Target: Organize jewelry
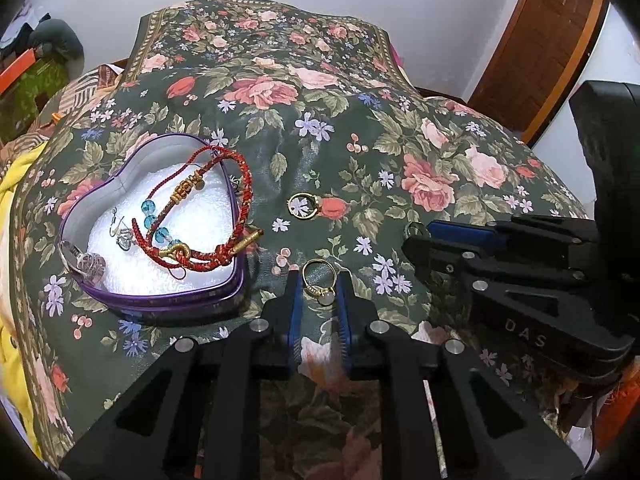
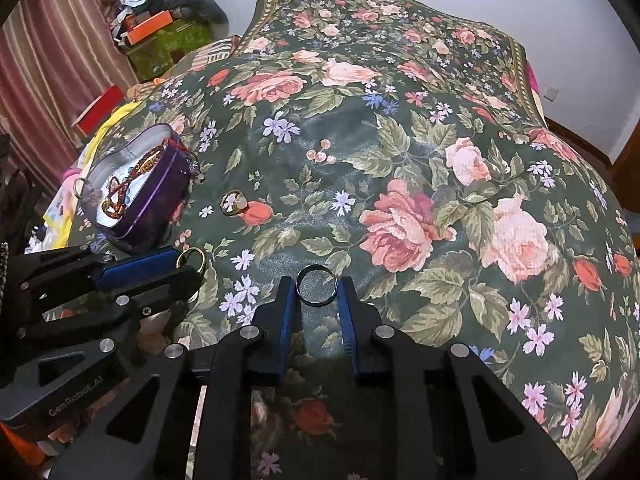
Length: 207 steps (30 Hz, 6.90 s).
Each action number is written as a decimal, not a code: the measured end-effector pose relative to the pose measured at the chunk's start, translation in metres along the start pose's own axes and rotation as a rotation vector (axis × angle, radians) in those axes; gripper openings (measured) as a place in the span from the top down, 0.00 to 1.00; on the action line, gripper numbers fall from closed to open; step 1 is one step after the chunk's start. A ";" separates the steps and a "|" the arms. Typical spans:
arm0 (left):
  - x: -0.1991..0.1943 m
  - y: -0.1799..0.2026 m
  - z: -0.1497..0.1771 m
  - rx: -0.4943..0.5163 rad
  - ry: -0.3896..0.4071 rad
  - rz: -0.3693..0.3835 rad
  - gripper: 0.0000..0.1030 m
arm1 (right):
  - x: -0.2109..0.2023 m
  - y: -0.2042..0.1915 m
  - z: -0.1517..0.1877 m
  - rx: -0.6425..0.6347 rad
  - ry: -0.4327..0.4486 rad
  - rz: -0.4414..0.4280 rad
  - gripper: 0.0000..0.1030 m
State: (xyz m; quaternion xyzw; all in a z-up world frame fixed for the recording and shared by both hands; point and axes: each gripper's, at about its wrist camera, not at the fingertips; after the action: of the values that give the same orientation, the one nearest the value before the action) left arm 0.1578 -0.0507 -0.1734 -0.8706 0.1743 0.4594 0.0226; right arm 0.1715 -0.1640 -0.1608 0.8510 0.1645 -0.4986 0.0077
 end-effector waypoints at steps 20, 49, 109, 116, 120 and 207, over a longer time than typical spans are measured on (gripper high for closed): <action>-0.050 -0.013 0.005 -0.049 0.062 -0.037 0.85 | -0.031 -0.002 0.000 0.048 0.066 -0.064 0.81; -0.107 -0.070 -0.013 -0.113 0.231 -0.162 0.85 | -0.057 -0.076 -0.046 -0.070 0.190 -0.178 0.81; -0.057 0.016 -0.017 0.004 0.078 0.014 0.85 | -0.054 -0.008 -0.034 0.022 0.121 -0.060 0.81; -0.018 0.009 -0.016 -0.034 -0.003 -0.029 0.85 | -0.049 0.001 -0.025 0.015 0.089 -0.064 0.81; -0.008 -0.007 -0.016 -0.073 -0.020 -0.046 0.85 | -0.043 -0.003 -0.024 -0.009 0.074 -0.067 0.81; -0.011 -0.069 -0.039 -0.171 0.072 -0.194 0.92 | -0.009 -0.019 -0.052 -0.021 0.117 -0.124 0.83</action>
State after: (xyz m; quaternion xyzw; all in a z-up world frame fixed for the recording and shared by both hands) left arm 0.2050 0.0095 -0.1505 -0.8980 0.0501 0.4369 -0.0135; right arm 0.2058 -0.1394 -0.1237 0.8668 0.2222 -0.4457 -0.0237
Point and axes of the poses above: each gripper's, at about its wrist camera, not at the fingertips, and x roughly the way its jaws point, y to its right, z to its underside, and after that the axes turned 6 degrees about x, right-handed
